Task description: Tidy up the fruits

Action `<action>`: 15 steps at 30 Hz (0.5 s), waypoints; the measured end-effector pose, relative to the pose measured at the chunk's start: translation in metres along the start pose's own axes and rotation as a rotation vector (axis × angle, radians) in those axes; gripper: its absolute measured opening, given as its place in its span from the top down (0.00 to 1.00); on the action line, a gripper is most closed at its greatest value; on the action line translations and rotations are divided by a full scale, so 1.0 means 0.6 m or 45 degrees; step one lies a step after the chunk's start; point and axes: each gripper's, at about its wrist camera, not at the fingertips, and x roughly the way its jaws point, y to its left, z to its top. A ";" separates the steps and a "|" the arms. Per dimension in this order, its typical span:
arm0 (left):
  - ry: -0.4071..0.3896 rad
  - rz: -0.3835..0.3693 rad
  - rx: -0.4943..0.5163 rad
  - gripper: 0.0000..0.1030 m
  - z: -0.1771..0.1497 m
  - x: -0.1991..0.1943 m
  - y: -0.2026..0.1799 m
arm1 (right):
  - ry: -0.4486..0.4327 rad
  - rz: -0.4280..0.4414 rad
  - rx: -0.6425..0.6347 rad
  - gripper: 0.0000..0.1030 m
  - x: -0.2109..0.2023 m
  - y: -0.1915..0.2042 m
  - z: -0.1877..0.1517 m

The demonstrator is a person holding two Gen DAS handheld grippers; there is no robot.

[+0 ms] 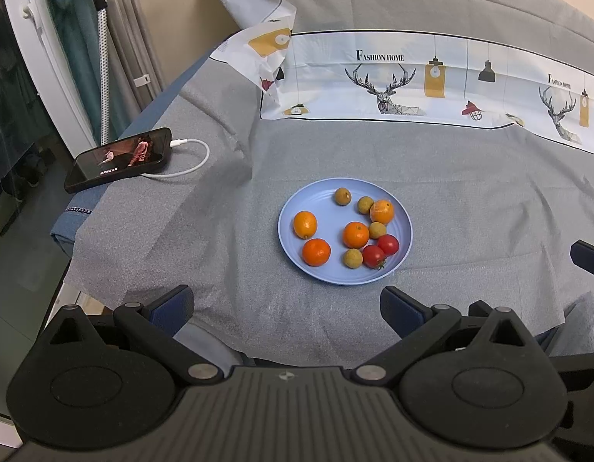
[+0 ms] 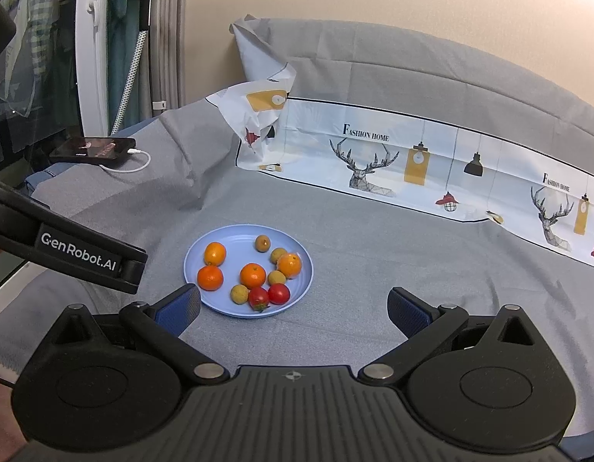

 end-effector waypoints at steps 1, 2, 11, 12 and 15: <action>0.001 -0.001 0.000 0.00 0.000 0.001 0.000 | 0.000 0.000 0.000 0.01 0.000 0.000 0.000; 0.001 -0.001 0.001 0.00 0.000 0.001 0.000 | 0.001 -0.001 0.000 0.01 0.000 0.001 0.000; 0.009 -0.001 0.005 0.00 0.000 0.004 0.001 | 0.016 0.003 0.013 0.01 0.005 -0.001 0.002; 0.010 -0.001 0.007 0.00 0.000 0.006 0.001 | 0.016 0.005 0.012 0.01 0.005 -0.001 0.002; 0.012 -0.003 0.003 0.00 -0.001 0.008 0.001 | 0.016 0.013 0.011 0.01 0.006 -0.002 0.001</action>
